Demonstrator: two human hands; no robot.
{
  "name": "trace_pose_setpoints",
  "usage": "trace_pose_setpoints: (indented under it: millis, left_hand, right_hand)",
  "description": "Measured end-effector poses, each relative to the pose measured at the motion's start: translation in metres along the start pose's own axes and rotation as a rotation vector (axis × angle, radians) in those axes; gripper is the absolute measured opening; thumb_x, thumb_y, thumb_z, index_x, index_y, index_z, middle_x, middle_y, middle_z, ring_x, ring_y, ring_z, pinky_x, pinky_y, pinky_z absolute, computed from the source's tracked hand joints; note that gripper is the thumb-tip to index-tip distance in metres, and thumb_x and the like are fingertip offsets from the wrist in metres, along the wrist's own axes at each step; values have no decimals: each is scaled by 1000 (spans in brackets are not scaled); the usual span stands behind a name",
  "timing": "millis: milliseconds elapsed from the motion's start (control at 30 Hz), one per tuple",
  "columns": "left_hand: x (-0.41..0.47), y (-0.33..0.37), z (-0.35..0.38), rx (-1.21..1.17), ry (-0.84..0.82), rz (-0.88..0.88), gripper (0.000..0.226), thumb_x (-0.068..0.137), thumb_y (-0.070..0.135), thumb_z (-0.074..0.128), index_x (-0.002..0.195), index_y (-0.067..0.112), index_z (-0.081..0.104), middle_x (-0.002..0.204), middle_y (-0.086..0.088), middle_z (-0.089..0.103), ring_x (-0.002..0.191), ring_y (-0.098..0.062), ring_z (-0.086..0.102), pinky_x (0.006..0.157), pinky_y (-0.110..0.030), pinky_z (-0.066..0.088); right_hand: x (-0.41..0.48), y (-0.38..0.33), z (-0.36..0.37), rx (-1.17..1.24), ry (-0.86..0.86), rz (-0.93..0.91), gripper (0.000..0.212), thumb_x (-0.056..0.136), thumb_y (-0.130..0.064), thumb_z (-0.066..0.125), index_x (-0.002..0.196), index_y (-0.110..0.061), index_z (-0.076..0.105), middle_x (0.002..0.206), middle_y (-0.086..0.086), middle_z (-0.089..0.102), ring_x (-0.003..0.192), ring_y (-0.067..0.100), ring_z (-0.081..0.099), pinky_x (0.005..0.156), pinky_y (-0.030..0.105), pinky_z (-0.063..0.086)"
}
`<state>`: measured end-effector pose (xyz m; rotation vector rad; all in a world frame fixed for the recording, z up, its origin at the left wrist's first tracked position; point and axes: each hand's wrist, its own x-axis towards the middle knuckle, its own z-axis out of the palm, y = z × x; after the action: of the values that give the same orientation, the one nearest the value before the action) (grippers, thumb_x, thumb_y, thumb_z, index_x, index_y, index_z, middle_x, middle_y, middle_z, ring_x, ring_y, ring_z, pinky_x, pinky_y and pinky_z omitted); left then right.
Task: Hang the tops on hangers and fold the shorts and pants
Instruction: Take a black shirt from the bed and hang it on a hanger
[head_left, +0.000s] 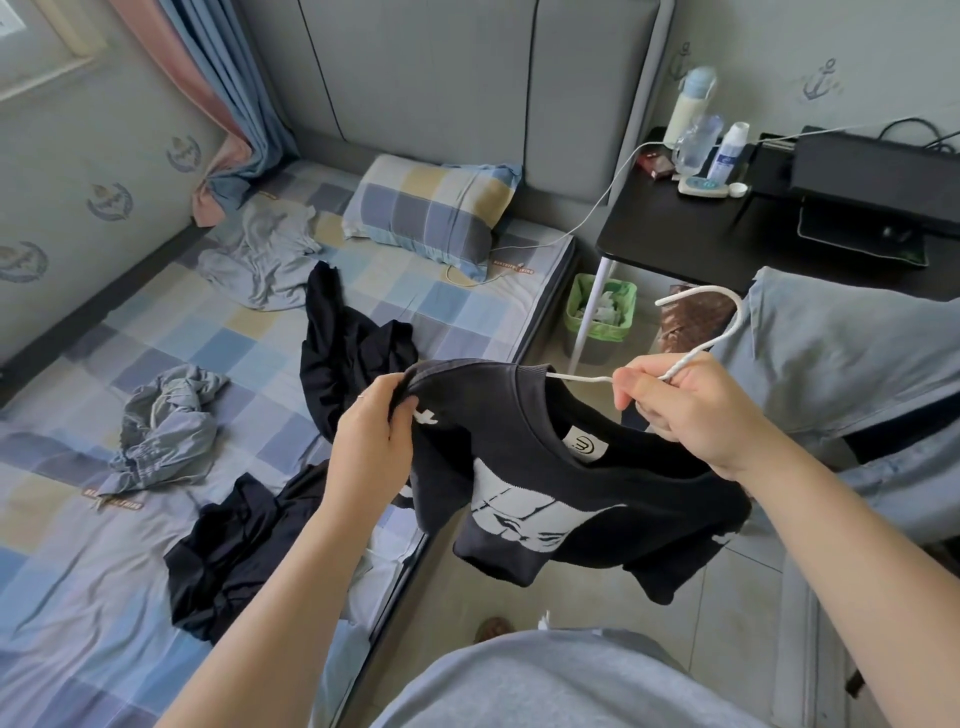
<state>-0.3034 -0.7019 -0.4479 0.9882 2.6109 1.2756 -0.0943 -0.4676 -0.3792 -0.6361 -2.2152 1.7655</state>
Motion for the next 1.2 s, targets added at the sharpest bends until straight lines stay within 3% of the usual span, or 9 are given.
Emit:
trace_pose_setpoints:
  millis: [167, 267, 367, 500, 567, 700, 933, 1100, 1200]
  left_hand:
    - [11, 1, -8, 100, 31, 48, 29, 106, 12, 43, 127, 14, 62, 107, 10, 62, 94, -4, 54, 81, -11, 38]
    - [21, 2, -20, 17, 81, 22, 30, 106, 10, 41, 113, 29, 62, 86, 15, 64, 74, 0, 56, 64, -4, 38]
    - [30, 4, -31, -94, 80, -5, 44, 106, 12, 37, 95, 50, 56, 77, 16, 62, 65, -1, 55, 55, -11, 39]
    - [44, 7, -35, 1, 4, -92, 39, 105, 7, 39, 101, 38, 62, 104, 6, 62, 105, -23, 57, 92, -44, 48]
    - [46, 13, -37, 46, -40, -4, 37, 103, 4, 42, 109, 29, 68, 117, 8, 60, 118, -24, 52, 104, -46, 43]
    - [43, 32, -35, 43, -368, 181, 28, 105, 21, 46, 113, 27, 72, 105, 26, 63, 104, 5, 53, 91, -23, 44]
    - [37, 41, -34, 15, -538, 135, 22, 103, 22, 53, 101, 38, 67, 93, 26, 66, 93, 5, 59, 78, -5, 43]
    - [46, 41, -34, -13, -815, -93, 23, 104, 26, 51, 106, 34, 72, 100, 20, 69, 87, -5, 63, 87, -17, 38]
    - [55, 42, -34, 104, -1077, -276, 18, 97, 32, 51, 83, 22, 50, 83, -3, 39, 76, -20, 33, 77, -32, 27]
  right_hand:
    - [1, 3, -2, -37, -6, 60, 34, 100, -30, 56, 69, -21, 69, 45, -2, 32, 41, 11, 25, 41, 15, 27]
    - [-2, 3, 0, -101, -40, 66, 34, 98, -33, 56, 69, -19, 67, 45, -4, 33, 39, 9, 26, 41, 14, 27]
    - [-3, 1, 4, -154, -29, 56, 35, 101, -27, 54, 69, -18, 64, 45, -5, 32, 39, 7, 27, 42, 13, 26]
    - [-8, -4, 14, -51, -6, 34, 31, 103, -21, 53, 74, -14, 62, 47, -2, 29, 41, 11, 22, 42, 19, 22]
    - [-11, -6, 22, -140, -8, -10, 28, 102, -19, 54, 76, -12, 61, 46, -11, 32, 40, 5, 27, 43, 13, 25]
    - [-16, -9, 30, -254, 9, -45, 26, 102, -19, 54, 77, -13, 61, 44, -13, 35, 42, 5, 35, 47, 11, 30]
    - [-18, -9, 27, -316, 0, -39, 27, 101, -22, 55, 77, -15, 63, 48, -8, 35, 47, 7, 31, 49, 21, 28]
    - [-20, -4, 26, -348, -22, -62, 28, 101, -25, 57, 75, -15, 62, 46, -10, 36, 46, 7, 33, 49, 18, 30]
    - [-19, 2, 29, -387, -60, -60, 28, 101, -25, 58, 75, -16, 61, 48, -9, 37, 47, 6, 34, 50, 17, 31]
